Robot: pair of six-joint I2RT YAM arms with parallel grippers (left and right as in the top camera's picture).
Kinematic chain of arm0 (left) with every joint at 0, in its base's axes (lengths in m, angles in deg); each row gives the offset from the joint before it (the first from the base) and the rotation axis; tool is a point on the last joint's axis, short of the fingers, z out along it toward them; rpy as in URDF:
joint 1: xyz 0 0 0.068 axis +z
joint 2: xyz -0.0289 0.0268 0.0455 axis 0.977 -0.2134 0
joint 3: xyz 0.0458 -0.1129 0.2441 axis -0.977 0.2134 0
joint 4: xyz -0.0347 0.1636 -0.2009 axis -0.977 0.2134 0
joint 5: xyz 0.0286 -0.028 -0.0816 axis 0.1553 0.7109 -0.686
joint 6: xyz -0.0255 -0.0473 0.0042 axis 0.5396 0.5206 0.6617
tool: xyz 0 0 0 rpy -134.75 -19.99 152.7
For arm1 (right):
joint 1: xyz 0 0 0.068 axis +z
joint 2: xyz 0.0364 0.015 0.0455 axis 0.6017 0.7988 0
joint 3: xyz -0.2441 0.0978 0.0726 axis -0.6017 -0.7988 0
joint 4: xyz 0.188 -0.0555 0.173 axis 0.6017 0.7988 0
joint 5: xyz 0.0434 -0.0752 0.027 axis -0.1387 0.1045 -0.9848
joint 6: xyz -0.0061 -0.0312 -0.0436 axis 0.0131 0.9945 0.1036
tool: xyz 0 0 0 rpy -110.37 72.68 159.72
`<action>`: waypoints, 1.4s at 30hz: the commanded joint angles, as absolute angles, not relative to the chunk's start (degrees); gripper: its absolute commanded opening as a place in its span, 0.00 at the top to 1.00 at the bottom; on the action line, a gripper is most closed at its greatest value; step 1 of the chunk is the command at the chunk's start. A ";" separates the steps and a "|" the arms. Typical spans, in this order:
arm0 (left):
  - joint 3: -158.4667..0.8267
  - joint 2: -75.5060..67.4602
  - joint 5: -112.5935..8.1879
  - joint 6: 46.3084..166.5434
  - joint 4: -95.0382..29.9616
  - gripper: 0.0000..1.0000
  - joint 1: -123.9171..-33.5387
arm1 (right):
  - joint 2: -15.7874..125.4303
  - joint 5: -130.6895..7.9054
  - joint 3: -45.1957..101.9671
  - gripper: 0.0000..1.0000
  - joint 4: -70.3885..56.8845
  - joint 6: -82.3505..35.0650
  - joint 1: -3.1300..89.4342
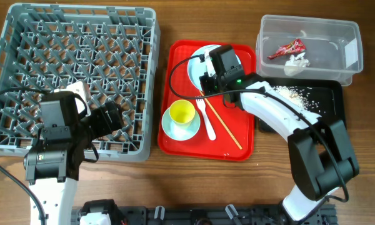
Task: Sort waste into correct bins and load items into the dishwasher rack
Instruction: 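Set the empty bowl back on the red tray and release, then grasp the yellow cup with the right gripper and lift it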
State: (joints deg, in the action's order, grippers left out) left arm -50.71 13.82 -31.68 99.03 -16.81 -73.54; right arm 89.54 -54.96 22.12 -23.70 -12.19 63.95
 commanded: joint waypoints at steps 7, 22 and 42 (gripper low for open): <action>-51.72 13.82 -31.11 99.11 -16.94 0.00 -73.38 | 82.22 -55.44 23.30 0.58 -19.94 -11.42 64.08; -51.72 13.82 -31.11 99.11 -16.97 0.00 -73.38 | 73.41 -76.51 22.34 0.50 -6.48 -21.28 64.15; -51.72 13.82 -31.11 99.11 -16.94 0.00 -73.38 | 83.22 -73.80 21.49 0.70 -0.91 -30.70 70.62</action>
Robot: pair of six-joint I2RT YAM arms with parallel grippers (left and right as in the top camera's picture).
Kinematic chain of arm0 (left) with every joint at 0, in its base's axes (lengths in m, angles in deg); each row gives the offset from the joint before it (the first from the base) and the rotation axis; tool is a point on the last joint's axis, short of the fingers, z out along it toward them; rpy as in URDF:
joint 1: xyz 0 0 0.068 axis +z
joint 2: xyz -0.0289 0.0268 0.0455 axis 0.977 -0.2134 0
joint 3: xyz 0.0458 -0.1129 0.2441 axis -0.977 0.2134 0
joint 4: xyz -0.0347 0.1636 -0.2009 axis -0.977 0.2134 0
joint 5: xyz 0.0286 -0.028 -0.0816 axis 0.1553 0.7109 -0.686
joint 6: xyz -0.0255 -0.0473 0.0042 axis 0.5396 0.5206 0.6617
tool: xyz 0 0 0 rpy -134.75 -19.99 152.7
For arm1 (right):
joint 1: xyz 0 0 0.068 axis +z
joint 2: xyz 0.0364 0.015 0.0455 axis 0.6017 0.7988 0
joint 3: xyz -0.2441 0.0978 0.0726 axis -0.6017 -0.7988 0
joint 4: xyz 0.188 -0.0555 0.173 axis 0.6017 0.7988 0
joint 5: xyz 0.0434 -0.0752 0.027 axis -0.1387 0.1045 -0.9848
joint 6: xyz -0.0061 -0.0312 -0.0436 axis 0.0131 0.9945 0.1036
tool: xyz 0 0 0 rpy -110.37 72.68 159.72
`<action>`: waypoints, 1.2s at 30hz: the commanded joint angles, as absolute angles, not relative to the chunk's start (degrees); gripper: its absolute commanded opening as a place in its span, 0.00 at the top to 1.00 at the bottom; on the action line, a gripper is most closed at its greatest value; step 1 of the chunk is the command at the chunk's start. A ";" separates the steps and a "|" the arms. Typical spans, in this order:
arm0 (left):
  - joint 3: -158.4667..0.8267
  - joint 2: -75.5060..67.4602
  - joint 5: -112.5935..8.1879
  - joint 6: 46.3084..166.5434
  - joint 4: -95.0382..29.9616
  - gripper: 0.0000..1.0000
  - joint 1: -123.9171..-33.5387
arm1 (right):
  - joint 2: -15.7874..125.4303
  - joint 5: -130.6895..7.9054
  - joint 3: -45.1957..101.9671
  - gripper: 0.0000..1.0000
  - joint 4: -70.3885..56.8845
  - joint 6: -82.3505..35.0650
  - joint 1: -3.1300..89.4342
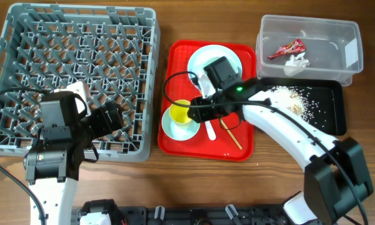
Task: Sort waste into correct bins and load items into the dishwasher rack
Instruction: 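Grasp the yellow cup with the right gripper and lift it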
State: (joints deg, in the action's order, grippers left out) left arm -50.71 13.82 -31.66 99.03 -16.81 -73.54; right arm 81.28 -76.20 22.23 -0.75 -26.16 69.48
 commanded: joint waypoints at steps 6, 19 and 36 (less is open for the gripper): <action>-51.72 13.82 -31.11 99.11 -16.94 0.00 -73.38 | 85.19 -69.84 21.49 0.80 -1.17 -36.49 70.94; -51.72 13.82 -31.13 99.14 -16.97 0.00 -73.38 | 85.61 -69.86 22.54 0.96 -1.04 -39.03 70.88; -51.72 11.86 -54.34 102.22 -28.07 0.00 -73.38 | 74.22 -87.54 29.07 0.96 -1.41 -33.54 60.34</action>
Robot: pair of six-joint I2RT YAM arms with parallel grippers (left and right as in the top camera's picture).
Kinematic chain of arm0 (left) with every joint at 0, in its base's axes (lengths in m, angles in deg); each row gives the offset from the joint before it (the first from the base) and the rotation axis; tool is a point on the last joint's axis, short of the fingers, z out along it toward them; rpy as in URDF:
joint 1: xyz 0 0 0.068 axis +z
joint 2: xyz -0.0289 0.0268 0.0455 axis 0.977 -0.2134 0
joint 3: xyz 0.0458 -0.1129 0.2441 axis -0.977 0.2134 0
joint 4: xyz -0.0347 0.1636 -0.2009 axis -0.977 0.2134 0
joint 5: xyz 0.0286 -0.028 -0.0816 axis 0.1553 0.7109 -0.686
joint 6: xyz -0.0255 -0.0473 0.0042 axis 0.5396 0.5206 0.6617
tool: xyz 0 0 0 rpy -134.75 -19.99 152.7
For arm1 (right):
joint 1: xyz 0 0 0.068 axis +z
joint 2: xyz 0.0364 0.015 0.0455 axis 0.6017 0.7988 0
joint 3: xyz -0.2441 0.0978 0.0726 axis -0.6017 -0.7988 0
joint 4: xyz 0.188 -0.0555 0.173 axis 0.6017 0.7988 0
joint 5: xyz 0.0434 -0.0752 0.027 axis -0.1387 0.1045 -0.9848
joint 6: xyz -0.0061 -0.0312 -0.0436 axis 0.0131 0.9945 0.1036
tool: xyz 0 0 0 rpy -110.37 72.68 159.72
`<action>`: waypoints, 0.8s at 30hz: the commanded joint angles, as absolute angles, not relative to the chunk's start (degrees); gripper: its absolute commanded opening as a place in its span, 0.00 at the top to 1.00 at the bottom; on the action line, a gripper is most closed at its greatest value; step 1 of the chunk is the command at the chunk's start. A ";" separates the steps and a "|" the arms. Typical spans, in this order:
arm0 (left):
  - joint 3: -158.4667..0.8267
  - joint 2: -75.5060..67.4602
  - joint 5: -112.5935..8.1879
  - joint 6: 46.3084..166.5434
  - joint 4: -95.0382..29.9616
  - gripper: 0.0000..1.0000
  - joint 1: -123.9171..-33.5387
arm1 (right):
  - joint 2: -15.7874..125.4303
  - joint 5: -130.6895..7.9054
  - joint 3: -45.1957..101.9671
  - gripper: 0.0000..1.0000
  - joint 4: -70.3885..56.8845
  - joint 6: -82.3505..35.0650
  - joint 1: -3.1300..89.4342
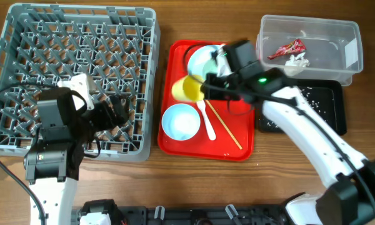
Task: Sort waste into correct bins and load items into the dishwasher rack
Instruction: 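Grasp the yellow cup with the right gripper and lift it, then move the yellow cup toward the left gripper and grasp it with left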
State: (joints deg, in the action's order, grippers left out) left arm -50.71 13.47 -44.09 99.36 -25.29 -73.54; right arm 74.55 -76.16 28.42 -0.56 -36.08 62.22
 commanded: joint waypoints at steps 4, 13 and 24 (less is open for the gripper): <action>-51.72 9.23 -64.73 103.90 -34.08 0.00 -73.38 | 74.24 -99.91 29.07 0.96 -3.99 -32.23 59.25; -51.72 1.95 -94.54 103.92 -51.00 0.00 -73.38 | 74.24 -118.62 29.07 0.96 -9.87 -34.07 59.25; -51.72 0.75 -109.14 103.90 -59.08 0.02 -73.38 | 74.24 -128.42 29.07 0.96 -18.54 -40.41 59.25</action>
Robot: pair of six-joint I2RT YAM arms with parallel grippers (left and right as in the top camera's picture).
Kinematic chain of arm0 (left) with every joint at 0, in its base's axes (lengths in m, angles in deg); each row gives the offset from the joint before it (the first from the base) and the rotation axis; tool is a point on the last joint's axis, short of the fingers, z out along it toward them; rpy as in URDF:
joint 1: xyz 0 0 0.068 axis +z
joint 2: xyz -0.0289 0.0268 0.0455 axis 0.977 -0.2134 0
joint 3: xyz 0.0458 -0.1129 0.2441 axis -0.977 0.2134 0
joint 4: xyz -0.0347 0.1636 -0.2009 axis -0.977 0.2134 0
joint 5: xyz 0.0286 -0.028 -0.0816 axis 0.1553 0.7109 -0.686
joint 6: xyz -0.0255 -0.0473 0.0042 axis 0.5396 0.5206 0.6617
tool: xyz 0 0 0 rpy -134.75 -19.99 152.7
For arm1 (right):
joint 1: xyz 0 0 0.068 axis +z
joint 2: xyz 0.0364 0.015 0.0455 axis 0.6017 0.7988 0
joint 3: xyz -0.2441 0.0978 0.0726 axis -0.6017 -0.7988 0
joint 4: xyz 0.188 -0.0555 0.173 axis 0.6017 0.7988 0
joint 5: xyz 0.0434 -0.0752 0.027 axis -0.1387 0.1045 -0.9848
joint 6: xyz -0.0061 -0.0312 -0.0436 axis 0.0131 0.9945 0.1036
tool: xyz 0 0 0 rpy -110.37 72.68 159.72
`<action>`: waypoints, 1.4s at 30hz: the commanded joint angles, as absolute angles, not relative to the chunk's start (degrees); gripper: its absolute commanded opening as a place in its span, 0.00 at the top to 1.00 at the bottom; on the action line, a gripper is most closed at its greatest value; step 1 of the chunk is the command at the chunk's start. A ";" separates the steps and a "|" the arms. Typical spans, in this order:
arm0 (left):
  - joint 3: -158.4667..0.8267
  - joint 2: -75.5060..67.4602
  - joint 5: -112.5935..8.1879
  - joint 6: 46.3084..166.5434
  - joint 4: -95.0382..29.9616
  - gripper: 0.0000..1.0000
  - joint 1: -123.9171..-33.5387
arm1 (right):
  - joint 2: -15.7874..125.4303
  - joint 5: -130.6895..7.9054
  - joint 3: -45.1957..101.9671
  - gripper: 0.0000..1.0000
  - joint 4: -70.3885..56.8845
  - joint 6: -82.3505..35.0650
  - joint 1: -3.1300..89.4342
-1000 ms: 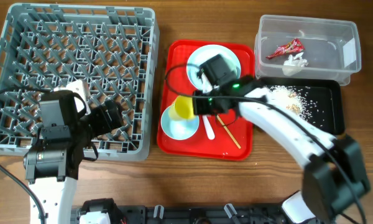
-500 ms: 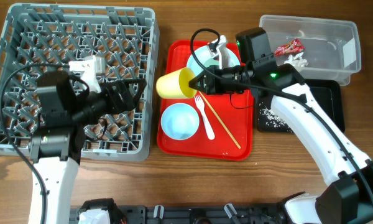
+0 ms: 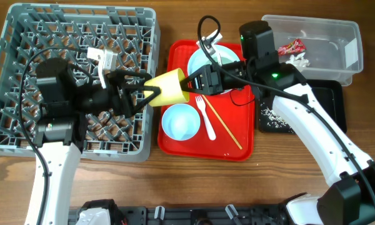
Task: Sort waste into correct bins and load items into the dishwasher rack
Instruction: 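Move the yellow cup toward the left gripper and grasp it with left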
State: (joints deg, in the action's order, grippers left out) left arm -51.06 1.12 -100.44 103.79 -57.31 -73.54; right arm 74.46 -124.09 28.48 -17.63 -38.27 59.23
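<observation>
A yellow cup (image 3: 169, 88) hangs on its side in the air over the gap between the red tray (image 3: 237, 150) and the grey dishwasher rack (image 3: 25, 25). My right gripper (image 3: 187, 82) is shut on its rim end. My left gripper (image 3: 147, 88) reaches out from over the rack and stands open, its fingers (image 3: 136, 75) above and below the cup's other end. On the tray lie a pale blue saucer (image 3: 180, 122), a white plate (image 3: 203, 62), a white fork (image 3: 207, 119) and a wooden chopstick (image 3: 228, 131).
A clear plastic bin (image 3: 344, 53) at the back right holds a red wrapper (image 3: 292, 45) and crumpled white paper. In front of it is a black tray (image 3: 328, 109) with scattered rice. My right arm spans the tray's back half.
The yellow cup has gone left from over the tray's back-left corner to the tray's left edge, still in my right gripper. My left gripper has come right from over the rack to the cup.
The cup stood on the blue saucer while my right gripper hung over the white plate. Then the right gripper was down at the cup. Later it held the cup clear of the saucer, and now the cup is between both grippers by the rack.
</observation>
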 commanded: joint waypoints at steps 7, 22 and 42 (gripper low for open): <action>-51.72 0.75 -111.46 103.92 -59.28 0.10 -73.38 | 74.24 -128.42 29.07 0.96 -19.13 -41.41 59.25; -51.72 0.75 -112.66 103.90 -59.28 0.11 -73.38 | 74.26 -129.95 29.07 0.96 -24.34 -46.22 59.25; -51.72 0.75 -112.62 103.90 -59.30 0.17 -73.45 | 74.26 -129.90 29.07 0.96 -24.36 -47.27 59.32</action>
State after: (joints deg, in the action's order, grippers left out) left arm -51.06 1.12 -111.50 103.79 -59.13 -73.54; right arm 74.48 -128.33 28.48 -24.01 -47.05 59.23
